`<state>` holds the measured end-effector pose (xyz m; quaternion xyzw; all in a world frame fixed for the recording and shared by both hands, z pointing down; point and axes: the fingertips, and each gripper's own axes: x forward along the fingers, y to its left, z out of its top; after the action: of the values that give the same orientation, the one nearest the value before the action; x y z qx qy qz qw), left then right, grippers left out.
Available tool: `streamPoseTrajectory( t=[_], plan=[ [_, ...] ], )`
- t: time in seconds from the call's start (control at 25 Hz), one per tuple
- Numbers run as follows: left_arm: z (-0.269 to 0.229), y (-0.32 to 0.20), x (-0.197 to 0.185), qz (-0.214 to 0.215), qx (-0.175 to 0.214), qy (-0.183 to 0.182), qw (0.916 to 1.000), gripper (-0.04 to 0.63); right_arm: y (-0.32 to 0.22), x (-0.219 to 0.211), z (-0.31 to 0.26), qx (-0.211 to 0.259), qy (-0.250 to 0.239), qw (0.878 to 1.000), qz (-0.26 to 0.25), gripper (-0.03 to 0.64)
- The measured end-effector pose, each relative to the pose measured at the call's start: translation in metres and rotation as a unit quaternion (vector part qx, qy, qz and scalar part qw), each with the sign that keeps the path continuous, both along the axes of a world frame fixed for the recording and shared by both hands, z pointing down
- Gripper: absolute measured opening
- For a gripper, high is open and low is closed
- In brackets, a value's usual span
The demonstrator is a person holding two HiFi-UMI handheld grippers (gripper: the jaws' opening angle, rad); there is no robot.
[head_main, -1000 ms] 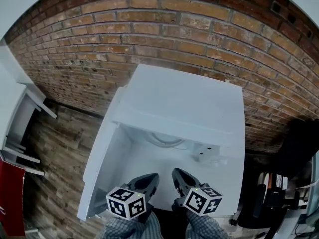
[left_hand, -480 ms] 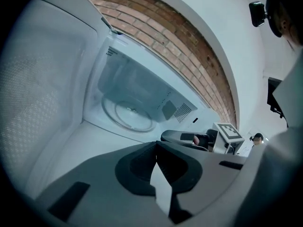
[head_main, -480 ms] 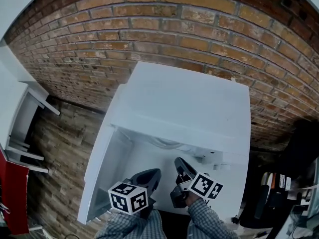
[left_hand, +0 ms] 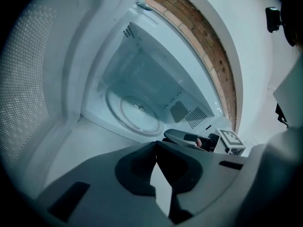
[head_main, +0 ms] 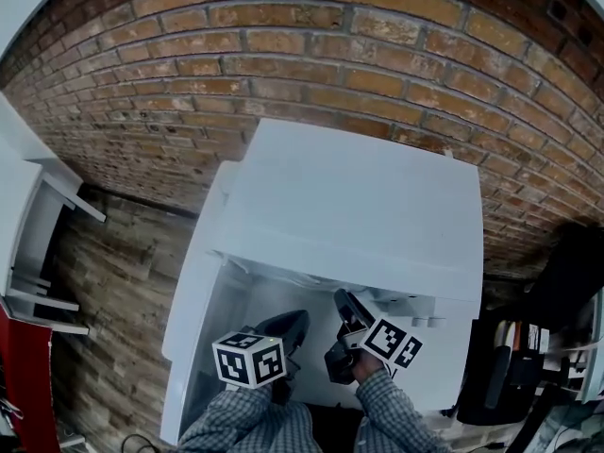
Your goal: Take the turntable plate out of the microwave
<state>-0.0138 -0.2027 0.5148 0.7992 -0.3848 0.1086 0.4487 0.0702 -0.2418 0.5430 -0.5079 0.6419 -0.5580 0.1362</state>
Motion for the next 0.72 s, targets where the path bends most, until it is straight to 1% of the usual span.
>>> streamPoseTrajectory(
  t=[0.08, 0.28, 0.36, 0.48, 0.6, 0.72],
  plan=[
    [0.000, -0.004, -0.001, 0.002, -0.001, 0.004, 1.0000, 0.009, -0.004, 0.004, 0.003, -0.003, 0.012, 1.000, 0.011, 0.112],
    [0.001, -0.009, -0.004, 0.013, 0.000, 0.001, 0.9999, 0.009, -0.015, 0.015, 0.013, -0.019, 0.036, 0.998, 0.041, 0.112],
    [0.002, -0.011, -0.003, 0.016, -0.002, 0.002, 0.9999, 0.009, -0.018, 0.016, 0.017, -0.025, 0.033, 0.998, 0.052, 0.111],
    [0.004, -0.012, -0.003, 0.019, -0.008, 0.004, 0.9998, 0.009, -0.025, 0.016, 0.015, -0.021, 0.021, 0.998, 0.062, 0.110],
    [0.007, -0.015, -0.003, 0.022, -0.013, 0.004, 0.9997, 0.009, -0.030, 0.015, 0.015, -0.022, 0.020, 0.997, 0.067, 0.110],
    [0.012, -0.020, -0.003, 0.014, -0.022, 0.010, 0.9996, 0.009, -0.031, 0.017, 0.017, -0.030, 0.010, 0.996, 0.078, 0.109]
  ],
)
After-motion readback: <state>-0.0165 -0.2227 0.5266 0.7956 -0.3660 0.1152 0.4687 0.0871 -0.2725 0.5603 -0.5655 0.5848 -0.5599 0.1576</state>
